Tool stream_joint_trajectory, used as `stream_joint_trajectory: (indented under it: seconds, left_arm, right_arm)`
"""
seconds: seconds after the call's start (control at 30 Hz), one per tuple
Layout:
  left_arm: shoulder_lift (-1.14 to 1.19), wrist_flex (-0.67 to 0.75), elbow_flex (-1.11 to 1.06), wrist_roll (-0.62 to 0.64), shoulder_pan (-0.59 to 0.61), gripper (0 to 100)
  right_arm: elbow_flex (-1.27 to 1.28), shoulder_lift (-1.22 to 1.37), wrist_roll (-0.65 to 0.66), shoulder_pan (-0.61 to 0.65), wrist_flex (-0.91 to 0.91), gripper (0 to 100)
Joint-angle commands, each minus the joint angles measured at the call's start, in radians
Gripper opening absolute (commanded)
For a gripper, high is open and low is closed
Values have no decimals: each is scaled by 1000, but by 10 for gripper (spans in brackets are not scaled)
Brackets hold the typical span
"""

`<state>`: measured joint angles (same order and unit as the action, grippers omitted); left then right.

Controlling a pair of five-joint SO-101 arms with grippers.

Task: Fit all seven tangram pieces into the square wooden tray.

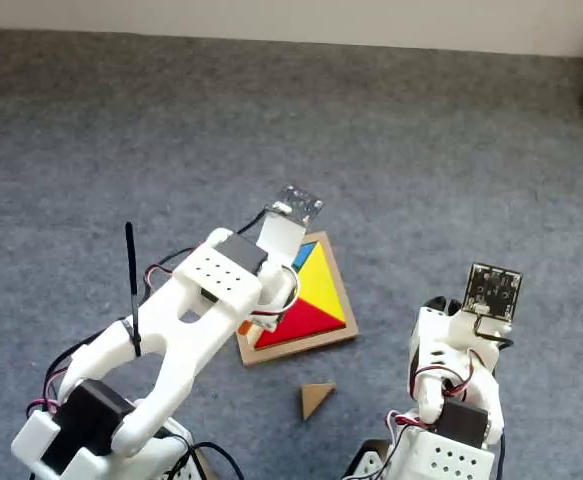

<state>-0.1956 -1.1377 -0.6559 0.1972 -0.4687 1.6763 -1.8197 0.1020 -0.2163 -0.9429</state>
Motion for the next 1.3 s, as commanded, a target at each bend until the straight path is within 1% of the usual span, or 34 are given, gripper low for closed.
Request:
stream_joint_trajectory:
  seconds: [0.0,0.07,0.13,0.33,0.43,0.53,0.63,0.87,0.97,1.03,1.13,1.27]
  left_arm:
    - [-41,-9,4,-5,21,120]
    - [-41,-23,4,28,22,214]
    - [-44,-25,12,61,39,247]
    - [-50,-25,45,61,105,242]
    - [-50,-25,47,14,137,242]
    - [-50,-26,41,-8,148,242]
    - [-50,-29,42,-28,137,242]
    - [-41,-77,70,-57,19,242]
    - [-33,-75,58,-55,21,242]
    - [1,-75,53,-55,35,242]
    - [111,-74,61,-55,33,244]
    - [286,-81,137,-58,30,242]
  right_arm:
    - [104,-4,-3,12,4,54]
    - [104,-4,-3,12,4,54]
    - [104,-4,-3,12,4,54]
    - [104,-4,-3,12,4,54]
    - [104,-4,-3,12,4,54]
    - [104,-4,-3,12,4,54]
    - [104,-4,-3,12,4,54]
    - [104,-4,-3,10,4,54]
    - [104,-4,-3,10,4,54]
    - [104,-4,-3,10,4,54]
    - [104,-4,-3,10,4,54]
    - [104,-4,-3,10,4,54]
